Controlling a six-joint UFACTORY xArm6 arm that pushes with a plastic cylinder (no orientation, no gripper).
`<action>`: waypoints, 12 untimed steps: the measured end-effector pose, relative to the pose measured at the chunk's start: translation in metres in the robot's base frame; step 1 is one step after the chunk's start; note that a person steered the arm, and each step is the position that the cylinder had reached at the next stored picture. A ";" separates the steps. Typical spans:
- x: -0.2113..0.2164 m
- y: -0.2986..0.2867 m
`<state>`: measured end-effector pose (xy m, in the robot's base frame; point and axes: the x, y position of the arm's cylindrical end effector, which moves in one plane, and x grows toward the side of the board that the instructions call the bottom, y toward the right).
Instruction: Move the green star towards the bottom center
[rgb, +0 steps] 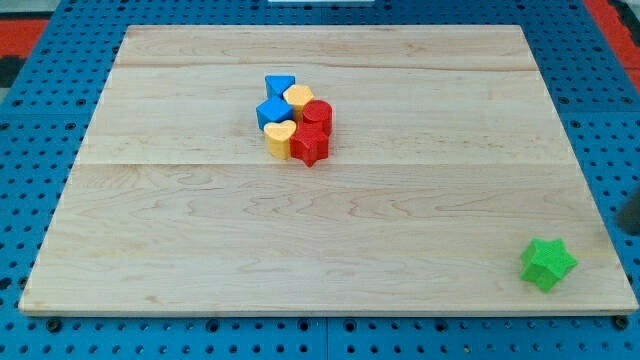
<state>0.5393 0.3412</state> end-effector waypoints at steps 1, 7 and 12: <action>0.050 0.000; -0.003 -0.107; -0.017 0.004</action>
<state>0.5226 0.3454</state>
